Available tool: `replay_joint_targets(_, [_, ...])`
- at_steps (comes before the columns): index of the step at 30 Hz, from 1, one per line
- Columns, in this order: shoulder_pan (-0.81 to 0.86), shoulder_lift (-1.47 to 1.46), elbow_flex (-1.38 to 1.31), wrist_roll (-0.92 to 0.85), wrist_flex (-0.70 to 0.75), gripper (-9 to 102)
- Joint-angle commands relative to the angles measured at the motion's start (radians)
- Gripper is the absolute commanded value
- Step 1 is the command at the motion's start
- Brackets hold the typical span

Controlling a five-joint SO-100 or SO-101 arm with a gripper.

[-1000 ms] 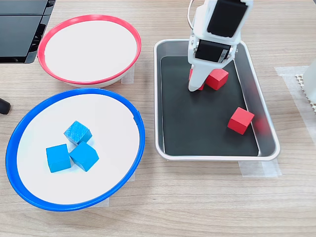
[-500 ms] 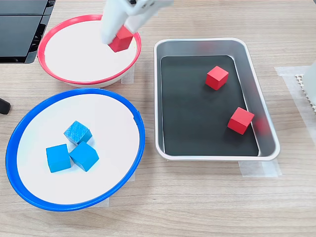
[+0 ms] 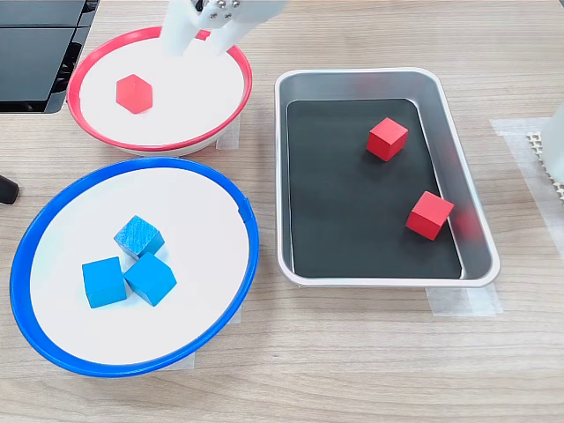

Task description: Move six blocks tray to matching dishes

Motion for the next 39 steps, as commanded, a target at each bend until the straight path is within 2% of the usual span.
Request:
replay_joint_targets(1, [0.020,0.149,0.067,-0.104,0.196,4])
replay_joint_targets(3, [0.040,0.250,0.179,-0.196,0.298,4])
replay_joint_targets(7, [0.077,0.468,0.465,-0.285,0.341,5])
replay_joint_targets(10, [0.091,0.630,0.663,-0.276,0.341,12])
replay_joint_targets(11, [0.091,0.686,0.727,-0.258,0.341,18])
replay_joint_targets(14, [0.075,0.775,0.821,-0.245,0.350,23])
replay_joint_targets(20, [0.031,0.793,0.914,-0.233,0.273,22])
replay_joint_targets(27, [0.043,0.785,0.985,-0.291,0.114,20])
replay_joint_targets(31, [0.051,0.762,1.000,-0.319,0.075,19])
replay_joint_targets(37, [0.052,0.715,0.992,-0.367,0.072,4])
replay_joint_targets(39, [0.054,0.710,0.989,-0.371,0.075,4])
